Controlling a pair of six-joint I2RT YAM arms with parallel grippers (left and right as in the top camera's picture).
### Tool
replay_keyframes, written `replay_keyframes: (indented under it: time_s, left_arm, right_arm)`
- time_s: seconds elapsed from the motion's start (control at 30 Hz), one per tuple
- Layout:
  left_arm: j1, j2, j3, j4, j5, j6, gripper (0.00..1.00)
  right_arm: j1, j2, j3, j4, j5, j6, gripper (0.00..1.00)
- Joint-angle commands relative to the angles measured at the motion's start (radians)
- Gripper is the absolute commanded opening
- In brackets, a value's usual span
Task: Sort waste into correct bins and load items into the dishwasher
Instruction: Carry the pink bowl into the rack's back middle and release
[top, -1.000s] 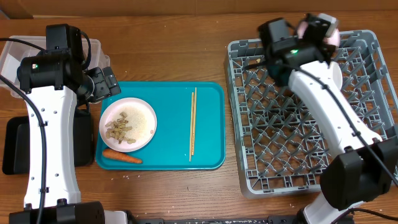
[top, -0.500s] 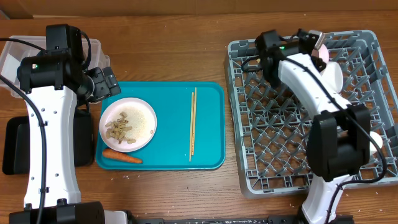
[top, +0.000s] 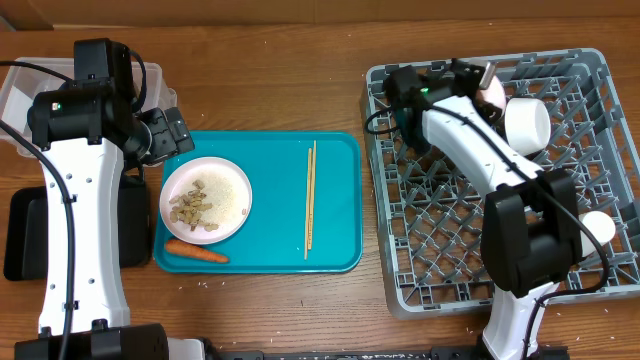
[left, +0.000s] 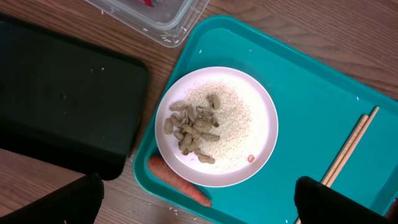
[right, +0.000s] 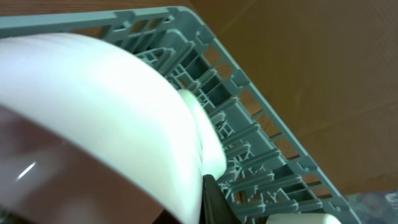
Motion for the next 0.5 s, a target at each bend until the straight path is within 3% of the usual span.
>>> replay_keyframes:
  time_s: [0.0, 0.13, 0.2, 0.27, 0.47]
  left_arm:
    - [-0.002, 0.006, 0.007, 0.003, 0.002, -0.013, 1.00]
    - [-0.002, 0.006, 0.007, 0.003, 0.002, -0.013, 1.00]
    - [-0.002, 0.006, 0.007, 0.003, 0.002, -0.013, 1.00]
    - [-0.002, 0.006, 0.007, 0.004, 0.002, -0.013, 1.00]
    - [-0.002, 0.006, 0.007, 0.019, 0.002, -0.013, 1.00]
  right_arm:
    - [0.027, 0.031, -0.036, -0.010, -0.226, -0.010, 0.04]
    - [0.043, 0.031, -0.036, -0.042, -0.285, -0.011, 0.06]
    - [0.052, 0.031, -0.035, -0.064, -0.295, -0.011, 0.22]
    - [0.058, 0.031, -0.032, -0.096, -0.295, -0.011, 0.60]
    - [0.078, 0.000, -0.010, -0.171, -0.320, -0.010, 0.83]
